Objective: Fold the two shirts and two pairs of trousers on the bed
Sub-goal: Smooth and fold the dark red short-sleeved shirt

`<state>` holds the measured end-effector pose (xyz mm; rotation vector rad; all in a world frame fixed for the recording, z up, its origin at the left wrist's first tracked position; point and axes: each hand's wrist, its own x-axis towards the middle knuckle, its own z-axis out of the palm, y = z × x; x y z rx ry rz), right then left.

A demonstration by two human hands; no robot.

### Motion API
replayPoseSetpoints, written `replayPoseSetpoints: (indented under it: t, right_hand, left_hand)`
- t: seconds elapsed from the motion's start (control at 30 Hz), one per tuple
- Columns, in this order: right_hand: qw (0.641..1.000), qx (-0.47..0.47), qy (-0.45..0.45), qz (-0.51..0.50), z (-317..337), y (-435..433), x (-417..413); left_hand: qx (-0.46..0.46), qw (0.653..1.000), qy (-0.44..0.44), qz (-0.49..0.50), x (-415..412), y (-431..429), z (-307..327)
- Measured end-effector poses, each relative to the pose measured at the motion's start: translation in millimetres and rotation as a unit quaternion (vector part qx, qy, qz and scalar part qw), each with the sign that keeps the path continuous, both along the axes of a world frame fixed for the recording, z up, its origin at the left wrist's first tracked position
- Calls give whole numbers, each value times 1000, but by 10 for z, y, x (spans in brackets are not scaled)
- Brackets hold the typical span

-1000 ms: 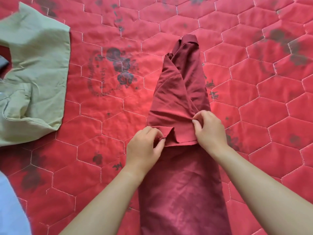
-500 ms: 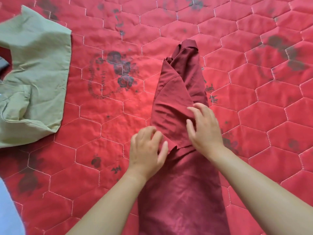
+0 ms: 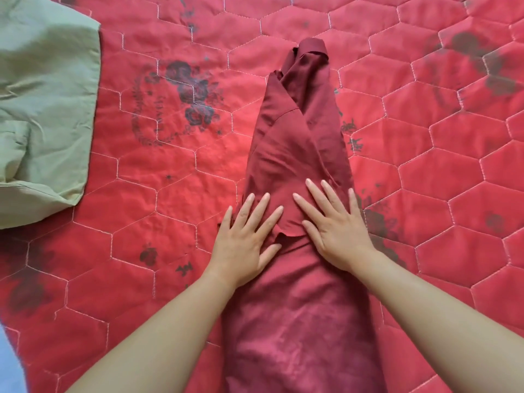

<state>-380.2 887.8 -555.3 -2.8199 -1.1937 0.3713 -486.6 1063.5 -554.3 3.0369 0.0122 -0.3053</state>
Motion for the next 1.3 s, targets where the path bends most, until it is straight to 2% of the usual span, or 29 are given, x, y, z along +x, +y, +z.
replayPoseSetpoints:
  t: [0.1, 0.2, 0.27, 0.43, 0.57, 0.7, 0.87, 1.0, 1.1, 1.2, 1.3]
  right_hand:
    - [997, 44, 29, -49, 95, -216, -128]
    - [989, 128, 30, -71, 332, -422, -442]
    - [982, 156, 60, -82, 453, -629, -744]
    - [972, 99, 159, -144, 609, -1165, -1497]
    - [970, 63, 168, -162, 599, -1522, -2030]
    - [971, 19, 159, -176, 518, -1734, -2448]
    - [964, 31, 129, -230, 427, -1909, -2954]
    - [946, 45, 169, -274, 392, -2051, -3401]
    - [944, 93, 180, -262, 385, -2107, -3567]
    - [944, 141, 166, -249, 400, -2132, -3573]
    - [953, 128, 162, -223, 372, -2168, -3569]
  left_hand:
    - [-1, 1000, -3, -3, -142, -78, 138]
    - [-60, 998, -27, 4, -481, -261, 329]
    - [-98, 995, -5, 16, -844, -382, 432]
    - [-131, 973, 96, 165, -1728, -714, 661]
    - [-140, 947, 112, 267, -2356, -1030, 632]
    - [-129, 931, 134, 315, -2803, -1290, 511]
    - [-161, 937, 101, 292, -3091, -1470, 382]
    - [-241, 922, 73, 294, -3308, -1562, 342]
    - [-271, 923, 29, 271, -3417, -1548, 334]
    - [-296, 924, 38, 238, -3480, -1478, 359]
    - [-293, 936, 56, 188, -3513, -1427, 332]
